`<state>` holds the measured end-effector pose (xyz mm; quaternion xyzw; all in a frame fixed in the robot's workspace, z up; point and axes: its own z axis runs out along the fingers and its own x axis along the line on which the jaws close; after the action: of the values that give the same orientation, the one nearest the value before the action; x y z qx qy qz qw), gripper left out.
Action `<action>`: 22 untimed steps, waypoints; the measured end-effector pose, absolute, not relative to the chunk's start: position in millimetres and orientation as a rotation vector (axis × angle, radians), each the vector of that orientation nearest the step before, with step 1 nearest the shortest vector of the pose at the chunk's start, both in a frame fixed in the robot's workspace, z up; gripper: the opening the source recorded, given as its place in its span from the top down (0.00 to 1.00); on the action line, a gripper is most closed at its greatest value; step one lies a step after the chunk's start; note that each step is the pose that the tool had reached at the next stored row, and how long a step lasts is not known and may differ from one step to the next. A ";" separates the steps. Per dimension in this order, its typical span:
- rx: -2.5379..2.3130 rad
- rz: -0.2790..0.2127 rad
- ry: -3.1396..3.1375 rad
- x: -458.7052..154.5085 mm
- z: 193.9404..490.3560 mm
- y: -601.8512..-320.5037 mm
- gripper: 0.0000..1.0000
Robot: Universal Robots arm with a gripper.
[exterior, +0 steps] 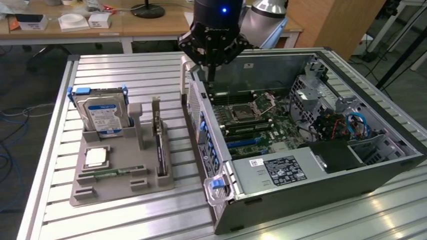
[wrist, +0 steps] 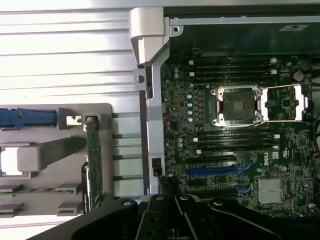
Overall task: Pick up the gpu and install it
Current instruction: 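Reach for the gpu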
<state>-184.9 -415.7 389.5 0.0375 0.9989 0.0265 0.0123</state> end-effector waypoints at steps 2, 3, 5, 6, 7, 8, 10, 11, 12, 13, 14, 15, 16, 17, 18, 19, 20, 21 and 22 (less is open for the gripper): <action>0.117 0.083 3.114 -186.1 389.5 -416.0 0.89; 0.117 0.083 3.114 -186.8 389.5 -416.2 0.89; 0.117 0.083 3.114 -188.2 389.5 -416.5 0.89; 0.117 0.083 3.114 -188.9 389.4 -416.7 0.89; 0.117 0.083 3.114 -189.7 389.4 -416.9 0.89; 0.117 0.083 3.114 -190.5 389.4 -417.1 0.89; 0.117 0.083 3.114 -192.2 389.3 -417.5 0.89; 0.117 0.083 3.114 -193.0 389.3 -417.6 0.89; 0.117 0.083 3.114 -193.8 389.3 -417.8 0.89; 0.117 0.083 3.114 -194.6 389.2 -418.0 0.89; 0.117 0.083 3.114 -195.5 389.2 -418.2 0.89; 0.117 0.083 3.114 -196.3 389.2 -418.3 0.89; 0.117 0.083 3.114 -197.1 389.2 -418.5 0.89; 0.117 0.083 3.114 -197.9 389.1 -418.7 0.89; 0.117 0.083 3.114 -198.7 389.2 -418.9 0.89; 0.117 0.083 3.114 -199.4 389.1 -419.1 0.89; 0.117 0.083 3.114 -200.2 389.1 -419.2 0.89; 0.117 0.083 3.114 -201.0 389.1 -419.4 0.89; 0.117 0.083 3.114 -201.8 389.0 -419.6 0.89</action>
<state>-201.8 -419.6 389.0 0.0374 0.9989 0.0265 0.0123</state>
